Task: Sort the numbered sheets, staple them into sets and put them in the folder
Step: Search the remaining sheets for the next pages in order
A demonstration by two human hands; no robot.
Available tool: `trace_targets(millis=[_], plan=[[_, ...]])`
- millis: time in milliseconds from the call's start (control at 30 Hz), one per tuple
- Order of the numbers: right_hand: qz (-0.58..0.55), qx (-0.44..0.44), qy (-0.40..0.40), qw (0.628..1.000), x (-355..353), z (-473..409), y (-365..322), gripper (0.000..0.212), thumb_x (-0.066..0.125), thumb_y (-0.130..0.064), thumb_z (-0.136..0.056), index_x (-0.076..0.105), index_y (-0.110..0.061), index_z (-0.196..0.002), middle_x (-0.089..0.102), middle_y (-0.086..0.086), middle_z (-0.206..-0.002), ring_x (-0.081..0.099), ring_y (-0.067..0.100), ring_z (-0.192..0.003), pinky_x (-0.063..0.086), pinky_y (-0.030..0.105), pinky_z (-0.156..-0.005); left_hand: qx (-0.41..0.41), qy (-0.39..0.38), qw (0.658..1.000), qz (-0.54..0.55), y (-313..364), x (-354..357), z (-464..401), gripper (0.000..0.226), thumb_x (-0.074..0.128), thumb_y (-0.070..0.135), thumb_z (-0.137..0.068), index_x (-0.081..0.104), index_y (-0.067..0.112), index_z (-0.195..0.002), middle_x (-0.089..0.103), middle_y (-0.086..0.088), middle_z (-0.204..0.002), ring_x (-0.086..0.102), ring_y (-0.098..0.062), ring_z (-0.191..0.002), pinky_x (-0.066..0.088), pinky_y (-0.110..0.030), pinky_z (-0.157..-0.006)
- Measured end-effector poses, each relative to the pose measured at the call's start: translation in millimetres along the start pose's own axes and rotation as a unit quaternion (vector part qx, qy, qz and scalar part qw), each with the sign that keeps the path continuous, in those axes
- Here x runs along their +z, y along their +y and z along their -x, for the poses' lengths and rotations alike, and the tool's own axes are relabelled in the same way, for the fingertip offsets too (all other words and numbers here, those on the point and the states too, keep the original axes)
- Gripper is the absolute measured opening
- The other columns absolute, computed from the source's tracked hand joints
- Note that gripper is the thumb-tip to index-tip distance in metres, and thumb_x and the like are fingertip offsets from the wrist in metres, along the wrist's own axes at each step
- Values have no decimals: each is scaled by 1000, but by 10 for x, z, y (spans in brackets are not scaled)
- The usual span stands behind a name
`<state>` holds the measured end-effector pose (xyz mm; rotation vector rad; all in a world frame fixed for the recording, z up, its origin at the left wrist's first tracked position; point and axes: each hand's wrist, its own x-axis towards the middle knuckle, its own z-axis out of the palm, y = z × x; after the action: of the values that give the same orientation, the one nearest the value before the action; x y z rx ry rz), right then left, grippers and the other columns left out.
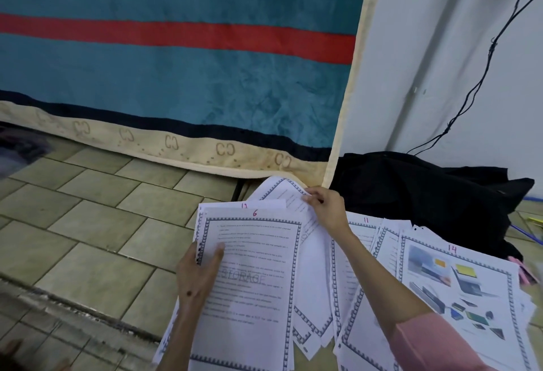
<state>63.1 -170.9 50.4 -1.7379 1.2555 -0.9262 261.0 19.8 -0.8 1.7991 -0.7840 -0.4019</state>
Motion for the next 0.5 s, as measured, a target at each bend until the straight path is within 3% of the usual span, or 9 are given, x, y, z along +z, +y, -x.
trace_targets(millis=[167,267,367,500], plan=[[-44,-67,-13,997,-47,-1,-118,7,67,-6,-84,71,-9,-89,64,-10,-89,58,-1,-86,43,11,-77,-18,-1,1000,-21,-21,22,-33,29,65,38,-82,66,16,-100,70,0,-90,66,-17,-83,54,-30,-70],[-76,-90,-10,993,-116,10,-215,20,64,-3,-85,65,-22,-79,65,-11,-80,59,-10,-73,44,16,-77,-21,-5,1000,-13,-11,25,-38,30,66,37,-82,67,15,-102,70,0,-93,65,-16,-85,54,-31,-73],[-152,-136,60,977,-212,17,-437,27,58,0,-89,61,-26,-82,65,-12,-80,60,-10,-75,47,14,-79,-33,-4,999,8,20,60,-43,28,68,33,-82,68,15,-103,70,1,-94,64,-17,-88,53,-31,-78],[-176,-224,234,930,-449,10,-908,34,51,0,-91,51,-34,-86,63,-23,-77,54,-15,-75,42,8,-75,-52,-13,998,24,93,152,-50,28,65,34,-84,66,16,-105,69,1,-95,64,-17,-88,52,-30,-79]])
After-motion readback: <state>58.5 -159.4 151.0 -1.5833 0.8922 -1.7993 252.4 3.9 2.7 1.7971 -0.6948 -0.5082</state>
